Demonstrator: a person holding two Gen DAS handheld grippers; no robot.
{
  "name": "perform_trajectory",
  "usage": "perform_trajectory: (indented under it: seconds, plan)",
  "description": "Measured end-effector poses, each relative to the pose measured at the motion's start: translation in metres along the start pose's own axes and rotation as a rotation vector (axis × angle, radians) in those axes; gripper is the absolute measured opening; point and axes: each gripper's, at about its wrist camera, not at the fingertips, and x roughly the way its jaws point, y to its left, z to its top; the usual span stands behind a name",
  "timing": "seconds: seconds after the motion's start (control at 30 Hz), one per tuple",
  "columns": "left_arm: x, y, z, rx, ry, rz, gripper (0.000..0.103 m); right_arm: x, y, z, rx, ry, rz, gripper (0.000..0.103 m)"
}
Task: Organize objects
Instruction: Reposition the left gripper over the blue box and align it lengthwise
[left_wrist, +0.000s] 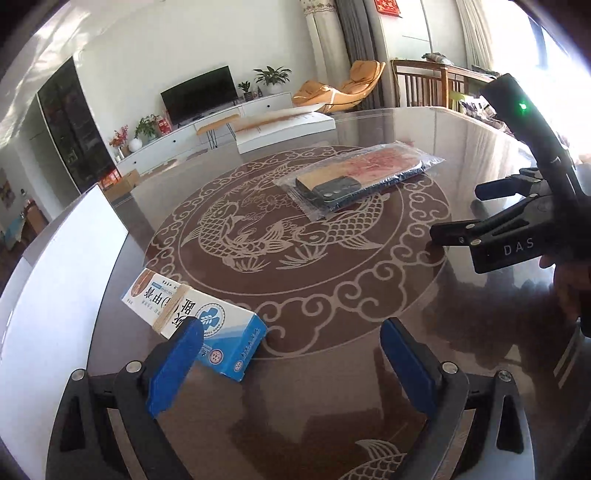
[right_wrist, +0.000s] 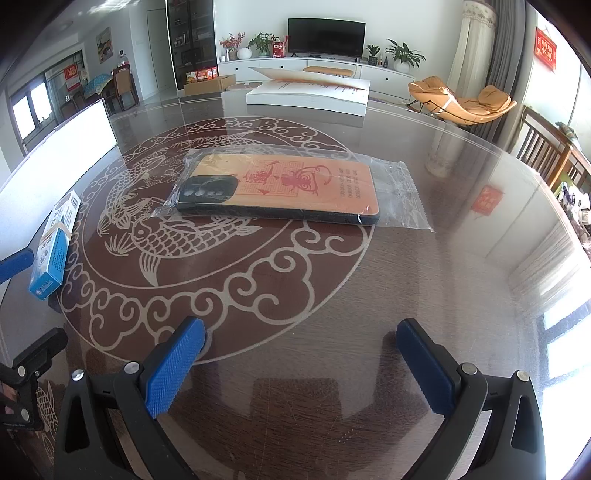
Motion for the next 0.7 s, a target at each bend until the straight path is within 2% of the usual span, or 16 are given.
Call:
perform_trajectory:
  seconds: [0.1,0.27,0.33,0.5,0.57,0.63,0.67,0.7]
  plan:
    - [-0.001,0.005,-0.002,-0.035,0.015,0.006,0.098,0.000,0.000,0.000,0.000,0.000,0.000,0.103]
    - [0.007,0.032,-0.006,-0.205,0.062,0.028,0.098,0.000,0.000,0.000,0.000,0.000,0.000,0.103]
    - [0.011,0.045,-0.002,-0.309,0.087,0.026,0.098,0.000,0.000,0.000,0.000,0.000,0.000,0.103]
    - [0.016,0.086,0.016,-0.635,0.079,0.053,0.098,0.000,0.000,0.000,0.001,0.000,0.002,0.103]
    - [0.030,0.098,0.015,-0.720,0.121,0.089,0.098,0.000,0.000,0.000,0.000,0.000,0.002,0.103]
    - [0.051,0.103,0.009,-0.750,0.190,0.125,0.098,0.000,0.000,0.000,0.001,0.001,0.003,0.103]
    - [0.057,0.104,0.006,-0.737,0.210,0.142,0.098,0.000,0.000,0.000,0.001,0.001,0.003,0.103]
    - [0.057,0.100,0.009,-0.686,0.198,0.175,0.099,0.000,0.000,0.000,0.001,0.001,0.003,0.103]
